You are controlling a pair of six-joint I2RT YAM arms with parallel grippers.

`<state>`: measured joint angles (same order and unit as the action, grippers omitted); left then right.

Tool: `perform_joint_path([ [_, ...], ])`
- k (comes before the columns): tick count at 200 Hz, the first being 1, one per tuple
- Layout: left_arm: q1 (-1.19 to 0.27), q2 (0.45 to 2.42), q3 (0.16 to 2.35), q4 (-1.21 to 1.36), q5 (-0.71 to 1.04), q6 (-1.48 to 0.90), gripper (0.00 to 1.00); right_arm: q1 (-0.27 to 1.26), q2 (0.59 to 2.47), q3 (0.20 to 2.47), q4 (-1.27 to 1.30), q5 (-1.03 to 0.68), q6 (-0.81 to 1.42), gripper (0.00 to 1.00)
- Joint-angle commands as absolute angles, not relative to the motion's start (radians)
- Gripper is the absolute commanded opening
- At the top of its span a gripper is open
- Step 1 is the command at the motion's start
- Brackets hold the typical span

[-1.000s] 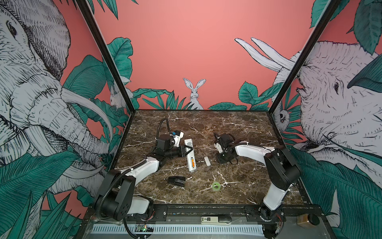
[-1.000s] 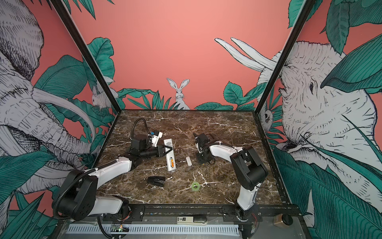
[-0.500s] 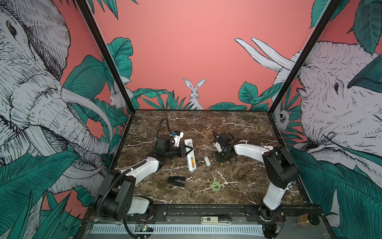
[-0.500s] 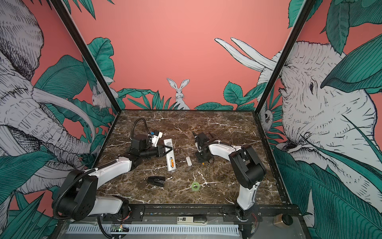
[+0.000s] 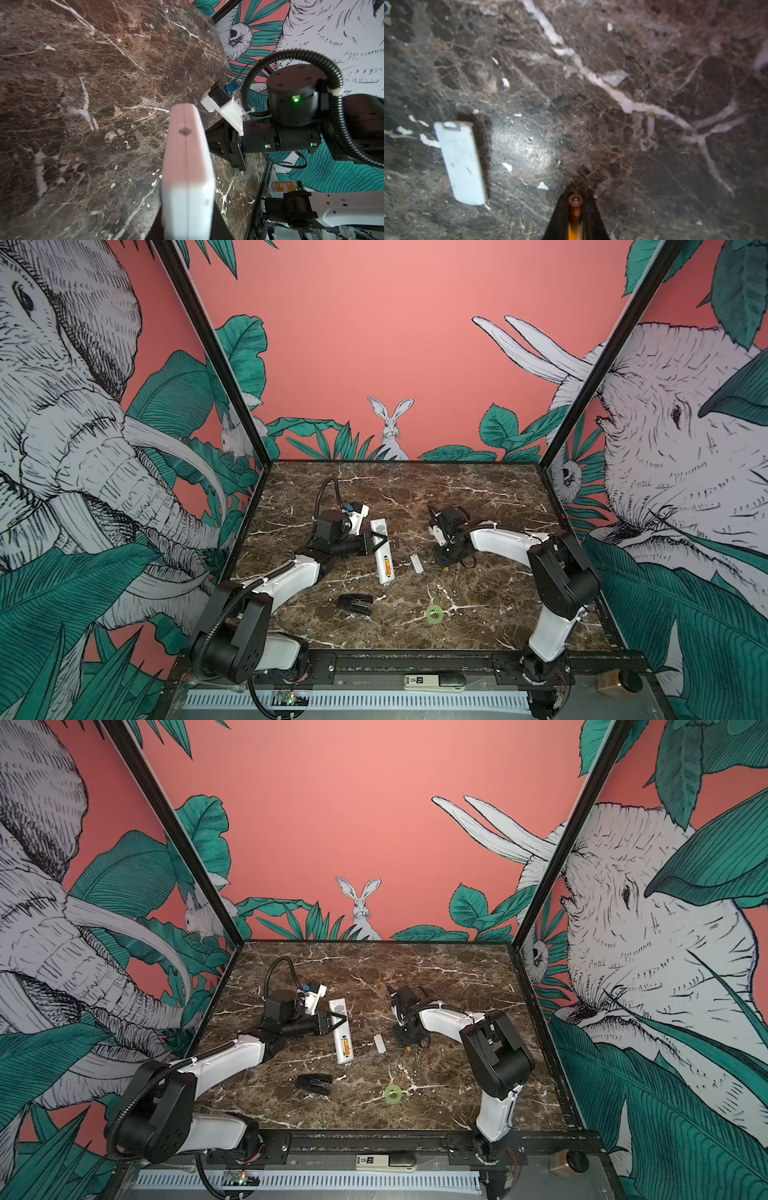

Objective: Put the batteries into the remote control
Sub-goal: 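Lift the grasped orange battery upright with the right gripper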

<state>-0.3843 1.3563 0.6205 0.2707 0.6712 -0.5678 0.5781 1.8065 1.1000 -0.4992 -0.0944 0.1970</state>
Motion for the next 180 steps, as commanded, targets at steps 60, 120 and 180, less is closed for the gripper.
perform_joint_path([
  [60,-0.38,1.329,0.621,0.292,0.666,-0.601,0.0,0.595,1.763,1.065,-0.488,-0.081,0.157,0.07],
  [120,-0.381,1.293,0.632,0.262,0.643,-0.603,0.0,0.599,1.668,1.004,-0.411,-0.114,0.134,0.05],
  [180,-0.38,1.27,0.628,0.275,0.629,-0.637,0.0,0.605,1.592,0.956,-0.364,-0.124,0.113,0.03],
])
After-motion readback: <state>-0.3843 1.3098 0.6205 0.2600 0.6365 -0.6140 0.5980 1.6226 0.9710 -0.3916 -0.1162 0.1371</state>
